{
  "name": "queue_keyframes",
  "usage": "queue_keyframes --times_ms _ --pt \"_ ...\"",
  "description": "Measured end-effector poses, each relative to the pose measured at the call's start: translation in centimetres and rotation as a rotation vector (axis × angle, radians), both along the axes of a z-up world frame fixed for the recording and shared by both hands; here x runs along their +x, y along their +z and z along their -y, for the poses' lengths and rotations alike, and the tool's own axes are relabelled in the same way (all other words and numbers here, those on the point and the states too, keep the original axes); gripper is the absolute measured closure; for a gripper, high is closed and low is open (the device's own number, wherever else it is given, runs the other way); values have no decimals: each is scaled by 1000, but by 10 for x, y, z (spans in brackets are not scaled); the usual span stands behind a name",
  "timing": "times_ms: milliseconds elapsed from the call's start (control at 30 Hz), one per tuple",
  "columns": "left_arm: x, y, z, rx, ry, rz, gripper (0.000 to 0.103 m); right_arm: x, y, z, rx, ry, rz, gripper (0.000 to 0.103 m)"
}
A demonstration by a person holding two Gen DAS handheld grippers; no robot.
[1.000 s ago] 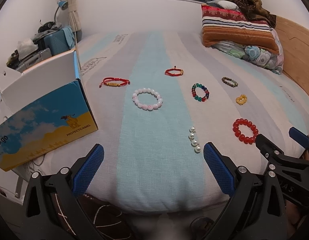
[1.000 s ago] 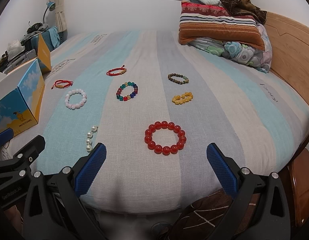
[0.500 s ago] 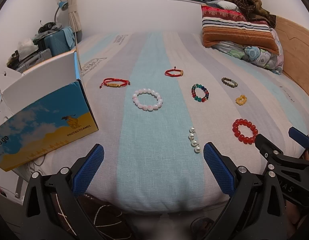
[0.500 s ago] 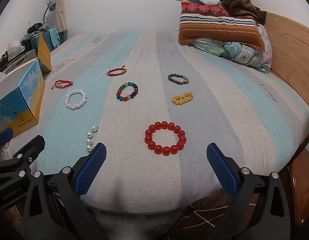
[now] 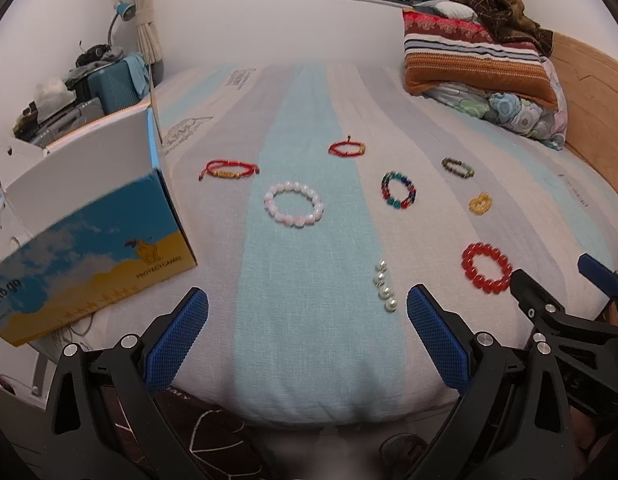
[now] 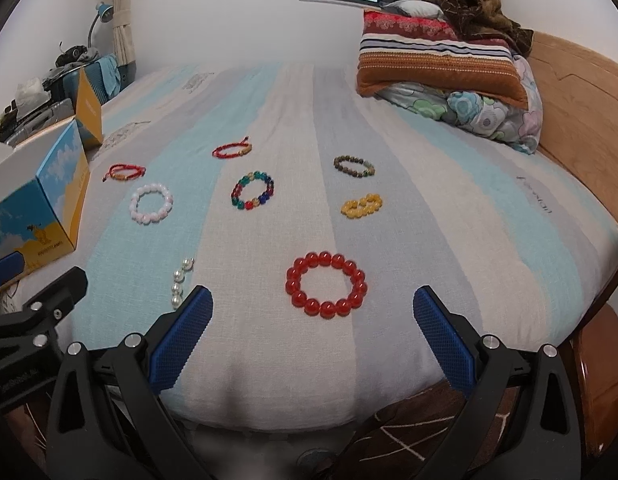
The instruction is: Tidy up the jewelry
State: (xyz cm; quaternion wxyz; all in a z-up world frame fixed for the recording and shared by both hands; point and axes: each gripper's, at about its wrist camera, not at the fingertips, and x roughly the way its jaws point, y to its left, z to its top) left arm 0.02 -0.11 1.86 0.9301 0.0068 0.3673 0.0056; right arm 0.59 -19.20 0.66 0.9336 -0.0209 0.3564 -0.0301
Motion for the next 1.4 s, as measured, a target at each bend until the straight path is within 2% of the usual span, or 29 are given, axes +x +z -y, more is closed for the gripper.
queue_keyframes --times_ms 133,267,567,733,833,967,1167,1400 --pt "3 19 1 -11 -16 8 6 3 17 9 12 -8 23 7" --pt "16 35 -2 -73 -56 -17 6 8 38 18 -9 -22 57 7" --pt "58 71 10 -43 -53 3 6 58 88 29 -36 -21 87 7" --pt "91 82 10 -24 -37 -11 6 99 96 31 -33 -30 47 7" --pt "119 72 5 -46 -44 -79 6 133 84 31 -23 -27 -54 7" --pt "150 47 -3 -41 13 -159 6 173 54 36 30 -29 -191 7" --pt "178 -4 -14 -15 40 -270 6 200 -1 41 49 -30 -297 7" --pt "197 -37 -17 -5 50 -329 6 217 -36 60 89 -47 -360 7"
